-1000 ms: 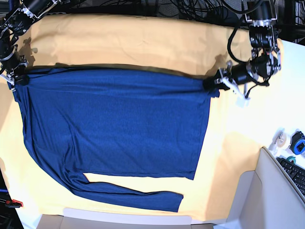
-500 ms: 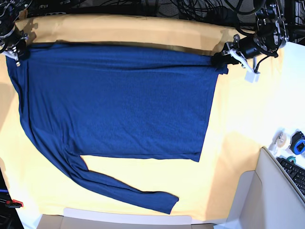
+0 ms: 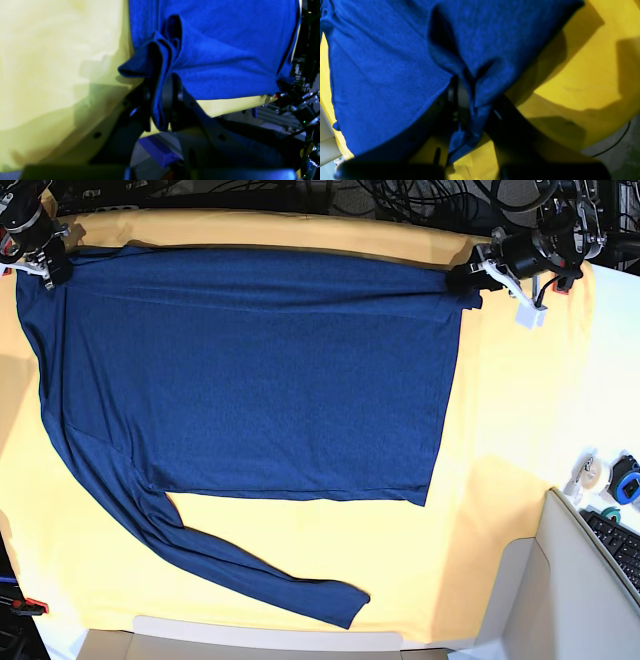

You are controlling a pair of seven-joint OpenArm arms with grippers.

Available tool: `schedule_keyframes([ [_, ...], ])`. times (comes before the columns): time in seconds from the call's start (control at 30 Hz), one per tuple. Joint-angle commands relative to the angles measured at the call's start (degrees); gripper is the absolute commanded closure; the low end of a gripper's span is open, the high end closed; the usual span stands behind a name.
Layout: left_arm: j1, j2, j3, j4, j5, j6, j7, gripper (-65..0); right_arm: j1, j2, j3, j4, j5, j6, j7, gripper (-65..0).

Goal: Fold the T-shirt properly
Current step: 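Lower the collar edge onto the table and open both grippers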

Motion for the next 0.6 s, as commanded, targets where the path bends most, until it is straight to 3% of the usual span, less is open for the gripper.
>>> schedule_keyframes([
  [0.0,0.78,-0.68,-1.19,0.9,-0.43,0.04,-0.9,0.0,-1.09,0.57,0.34,0.03,-3.28,-1.08,-0.71,0.0],
  [0.3,3.5,1.78,-3.12,0.9,-0.25,0.04,-1.07,0.0,-1.09,0.92,-1.86,-0.06,-3.89,-1.08,-0.54,0.0],
  [0.57,3.85,2.22,-3.12,0.9,-0.25,0.04,-1.07,0.0,1.81,-0.93,-6.16,-0.06,-11.36,-1.08,-0.36,0.0],
])
